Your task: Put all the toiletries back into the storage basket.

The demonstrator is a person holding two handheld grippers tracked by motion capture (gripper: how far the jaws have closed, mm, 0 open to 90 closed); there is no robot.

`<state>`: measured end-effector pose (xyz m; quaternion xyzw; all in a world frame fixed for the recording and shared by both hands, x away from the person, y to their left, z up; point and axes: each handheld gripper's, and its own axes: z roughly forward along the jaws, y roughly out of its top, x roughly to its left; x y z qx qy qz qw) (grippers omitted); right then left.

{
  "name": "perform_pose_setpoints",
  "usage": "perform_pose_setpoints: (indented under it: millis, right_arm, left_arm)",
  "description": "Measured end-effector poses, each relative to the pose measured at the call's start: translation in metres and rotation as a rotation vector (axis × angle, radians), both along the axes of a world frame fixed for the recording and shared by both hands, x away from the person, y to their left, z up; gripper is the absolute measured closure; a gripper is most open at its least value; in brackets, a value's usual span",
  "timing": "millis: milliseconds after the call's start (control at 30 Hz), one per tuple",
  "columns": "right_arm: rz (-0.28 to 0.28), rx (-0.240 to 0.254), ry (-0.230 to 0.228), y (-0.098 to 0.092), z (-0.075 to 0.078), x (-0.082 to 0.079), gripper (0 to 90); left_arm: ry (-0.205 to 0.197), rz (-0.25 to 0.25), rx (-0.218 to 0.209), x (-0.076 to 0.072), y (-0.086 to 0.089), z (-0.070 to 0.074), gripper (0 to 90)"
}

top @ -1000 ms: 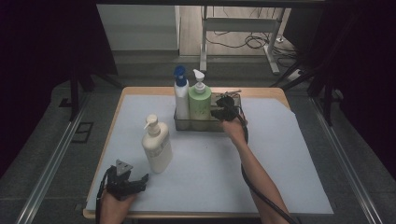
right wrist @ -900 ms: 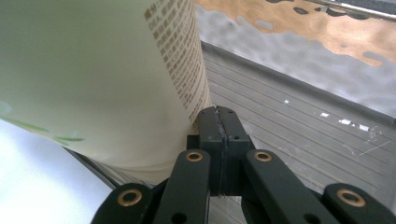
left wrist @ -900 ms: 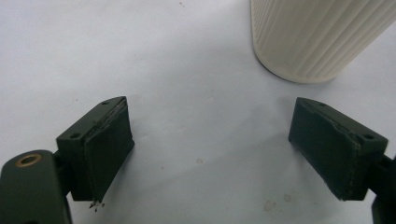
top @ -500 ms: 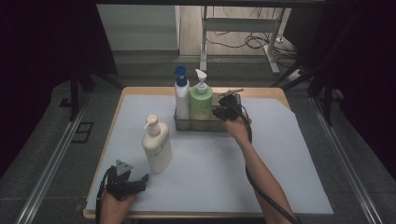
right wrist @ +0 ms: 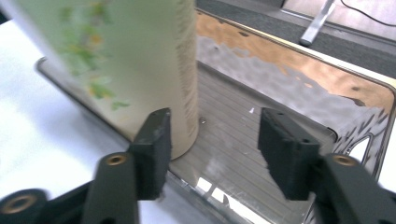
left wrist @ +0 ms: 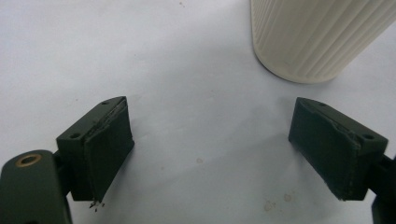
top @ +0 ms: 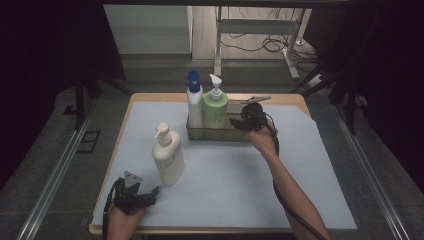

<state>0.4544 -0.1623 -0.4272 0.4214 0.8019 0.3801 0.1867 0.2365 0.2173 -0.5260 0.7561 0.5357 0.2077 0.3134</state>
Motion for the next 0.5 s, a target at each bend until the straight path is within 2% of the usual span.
perform_pose_setpoints:
  millis: [100,300,500]
  right_arm:
    - [0.030,-0.006,-0.020,-0.001,0.004,-0.008,34.4]
    - [0.089,0.004,-0.033,-0.003,0.010,-0.021,21.7]
    - [0.133,-0.009,-0.046,-0.005,0.017,-0.035,16.0]
  left_arm:
    - [0.000,0.000,0.000,0.000,0.000,0.000,13.0]
    - [0.000,0.000,0.000,0.000,0.000,0.000,13.0]
    - [0.001,0.000,0.000,0.000,0.000,0.000,13.0]
